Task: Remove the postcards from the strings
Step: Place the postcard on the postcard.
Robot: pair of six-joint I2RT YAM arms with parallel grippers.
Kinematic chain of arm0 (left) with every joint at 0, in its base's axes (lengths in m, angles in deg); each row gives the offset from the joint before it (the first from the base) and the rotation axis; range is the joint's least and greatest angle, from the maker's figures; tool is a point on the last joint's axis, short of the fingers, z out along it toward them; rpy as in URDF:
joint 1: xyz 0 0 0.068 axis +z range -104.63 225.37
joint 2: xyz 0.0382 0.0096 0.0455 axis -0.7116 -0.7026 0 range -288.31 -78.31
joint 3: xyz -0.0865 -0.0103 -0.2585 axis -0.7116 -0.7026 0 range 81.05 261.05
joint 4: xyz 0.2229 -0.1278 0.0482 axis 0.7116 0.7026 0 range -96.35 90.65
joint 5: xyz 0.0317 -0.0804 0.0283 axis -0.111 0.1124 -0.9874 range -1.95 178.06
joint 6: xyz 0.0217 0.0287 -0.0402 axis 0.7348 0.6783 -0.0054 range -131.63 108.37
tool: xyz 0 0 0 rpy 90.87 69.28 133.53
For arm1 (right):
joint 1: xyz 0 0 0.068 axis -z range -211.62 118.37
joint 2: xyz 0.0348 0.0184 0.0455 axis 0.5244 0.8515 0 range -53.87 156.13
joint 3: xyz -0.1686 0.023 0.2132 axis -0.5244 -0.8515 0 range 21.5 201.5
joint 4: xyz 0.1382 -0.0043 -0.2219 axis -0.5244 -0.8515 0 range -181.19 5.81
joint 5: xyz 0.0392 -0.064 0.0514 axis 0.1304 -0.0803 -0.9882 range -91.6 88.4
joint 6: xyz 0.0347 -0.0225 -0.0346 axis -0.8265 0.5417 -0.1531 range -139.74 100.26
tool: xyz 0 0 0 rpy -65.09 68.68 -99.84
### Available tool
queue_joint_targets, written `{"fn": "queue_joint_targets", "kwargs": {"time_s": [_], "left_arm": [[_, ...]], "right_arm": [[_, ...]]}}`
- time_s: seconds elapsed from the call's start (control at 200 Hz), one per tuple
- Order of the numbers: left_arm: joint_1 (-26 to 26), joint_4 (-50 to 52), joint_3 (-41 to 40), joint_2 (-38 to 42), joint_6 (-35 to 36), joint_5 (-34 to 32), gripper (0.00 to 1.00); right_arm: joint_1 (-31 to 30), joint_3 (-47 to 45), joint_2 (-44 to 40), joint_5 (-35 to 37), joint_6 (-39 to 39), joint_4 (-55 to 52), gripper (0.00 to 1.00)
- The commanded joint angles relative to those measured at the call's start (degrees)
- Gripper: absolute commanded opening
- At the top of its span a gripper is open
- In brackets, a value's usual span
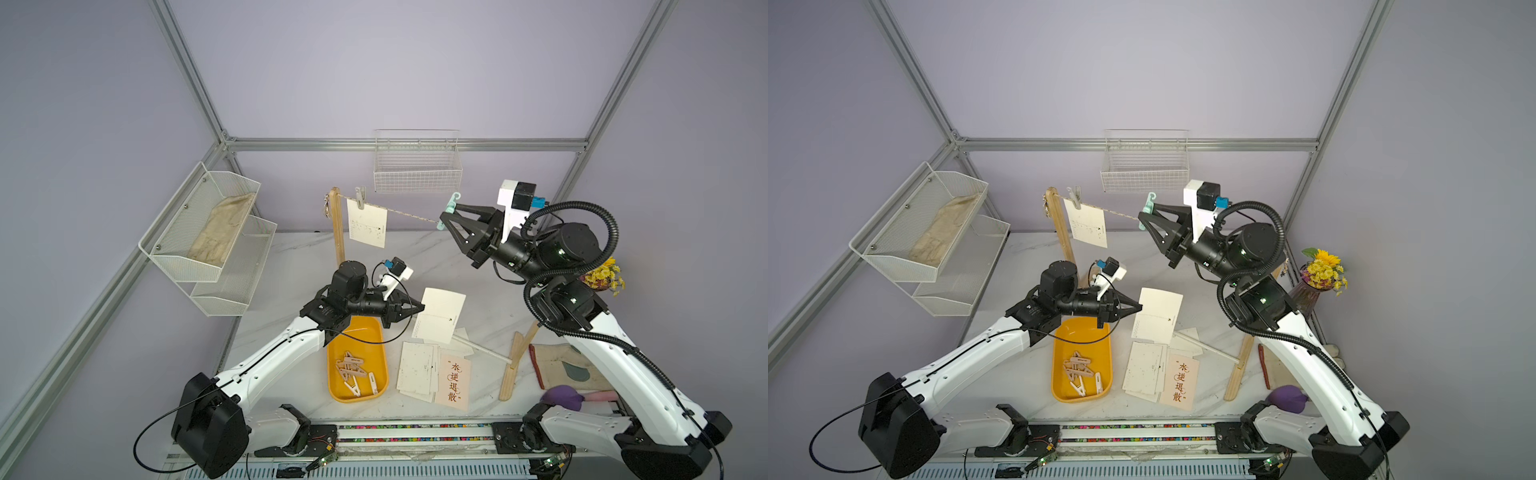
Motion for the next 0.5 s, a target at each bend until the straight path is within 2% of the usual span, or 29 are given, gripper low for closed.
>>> {"fn": "queue_joint_targets", "kwargs": {"time_s": [0.0, 0.19, 0.495], "left_arm": [[-3.49, 2.89, -3.75, -2.24, -3.60, -2.94, 0.00], [-9.46, 2.17, -6.50, -8.87, -9.88, -4.23, 0.00], [-10.06, 5.36, -7.85, -13.40, -9.87, -11.18, 0.00]], "right_arm": [[-0.18, -4.39, -4.82, 0.80, -1.18, -0.05, 0.28], [-0.18, -8.75, -9.71, 4.18, 0.12, -2.51, 0.28], [-0.18, -10.57, -10.93, 5.19, 1.17, -4.18, 0.28]]}}
